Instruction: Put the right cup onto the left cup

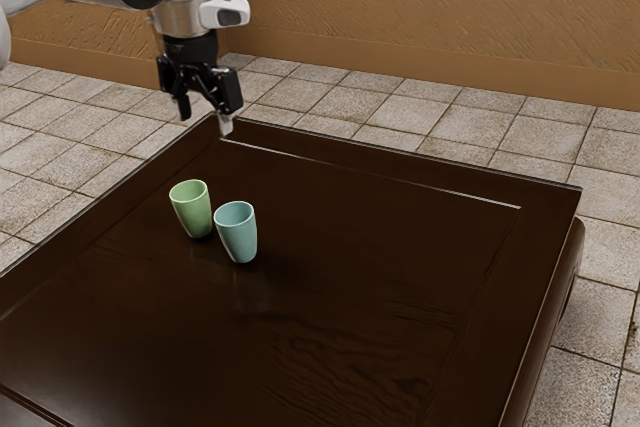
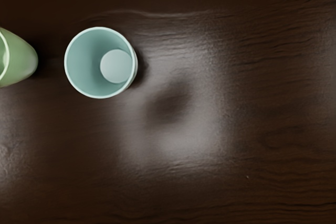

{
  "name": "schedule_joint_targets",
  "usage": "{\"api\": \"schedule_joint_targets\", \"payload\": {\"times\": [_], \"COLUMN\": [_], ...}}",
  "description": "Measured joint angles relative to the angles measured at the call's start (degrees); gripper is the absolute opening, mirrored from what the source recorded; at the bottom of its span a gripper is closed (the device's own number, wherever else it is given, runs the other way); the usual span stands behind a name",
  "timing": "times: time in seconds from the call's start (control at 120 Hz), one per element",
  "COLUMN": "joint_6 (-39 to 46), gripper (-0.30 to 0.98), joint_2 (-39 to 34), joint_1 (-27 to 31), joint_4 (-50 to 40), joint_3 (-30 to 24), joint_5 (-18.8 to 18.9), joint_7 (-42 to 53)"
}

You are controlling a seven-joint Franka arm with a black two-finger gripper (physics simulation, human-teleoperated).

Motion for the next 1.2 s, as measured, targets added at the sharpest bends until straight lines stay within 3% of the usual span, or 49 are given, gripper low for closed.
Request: {"api": "schedule_joint_targets", "payload": {"times": [0.375, 0.85, 1.117, 1.2], "joint_6": [4.8, 12.6, 15.2, 15.6], "gripper": [0.68, 0.48, 0.43, 0.33], "joint_2": [10.0, 25.5, 29.8, 30.1], "joint_1": [0.6, 3.9, 5.9, 6.1], "joint_4": [0.9, 5.3, 6.7, 6.7], "joint_3": [1.0, 1.4, 1.3, 1.4], "joint_5": [-1.2, -8.2, -10.5, -10.9], "joint_7": [0.5, 3.4, 6.2, 6.9]}}
